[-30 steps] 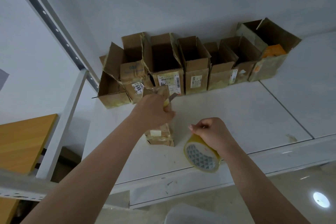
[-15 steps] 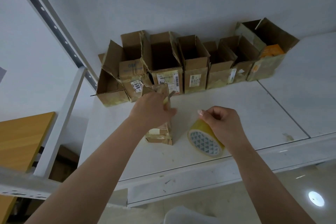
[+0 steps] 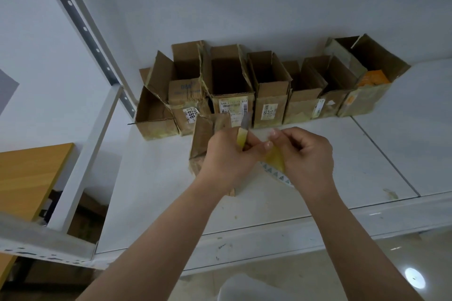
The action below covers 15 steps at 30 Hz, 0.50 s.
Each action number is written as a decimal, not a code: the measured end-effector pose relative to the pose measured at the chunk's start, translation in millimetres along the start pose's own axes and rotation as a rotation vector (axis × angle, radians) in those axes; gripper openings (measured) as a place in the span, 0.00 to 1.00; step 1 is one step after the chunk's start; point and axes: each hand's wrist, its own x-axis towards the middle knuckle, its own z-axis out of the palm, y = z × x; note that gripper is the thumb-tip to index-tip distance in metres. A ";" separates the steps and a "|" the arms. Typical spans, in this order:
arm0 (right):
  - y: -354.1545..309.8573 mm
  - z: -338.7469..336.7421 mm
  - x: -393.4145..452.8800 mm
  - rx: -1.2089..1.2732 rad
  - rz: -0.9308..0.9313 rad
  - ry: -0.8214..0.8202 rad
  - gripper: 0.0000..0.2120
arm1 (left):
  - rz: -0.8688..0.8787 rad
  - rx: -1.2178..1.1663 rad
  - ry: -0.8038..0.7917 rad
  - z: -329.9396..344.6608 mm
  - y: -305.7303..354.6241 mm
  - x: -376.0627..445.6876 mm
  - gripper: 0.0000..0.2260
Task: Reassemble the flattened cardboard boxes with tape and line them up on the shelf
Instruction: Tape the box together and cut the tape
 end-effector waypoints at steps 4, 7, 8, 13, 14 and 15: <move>-4.4 6.8 4.0 -0.081 -0.070 0.074 0.15 | -0.089 -0.225 0.014 8.5 3.0 -10.9 0.13; -3.2 7.3 5.9 -0.178 -0.120 0.098 0.22 | -0.151 -0.264 -0.045 2.4 0.7 -13.0 0.13; -1.5 7.8 6.0 -0.211 -0.117 0.118 0.20 | -0.157 -0.232 -0.076 -1.5 0.7 -12.9 0.09; 19.3 9.4 9.0 -0.400 -0.121 0.224 0.13 | -0.124 -0.198 0.007 -40.2 -1.9 -8.9 0.06; 26.5 7.4 9.6 -0.429 -0.110 0.229 0.12 | -0.106 -0.237 0.096 -54.3 -5.3 -6.1 0.07; 34.6 5.6 9.7 -0.464 -0.116 0.222 0.12 | -0.095 -0.257 0.186 -69.2 -9.3 -3.4 0.08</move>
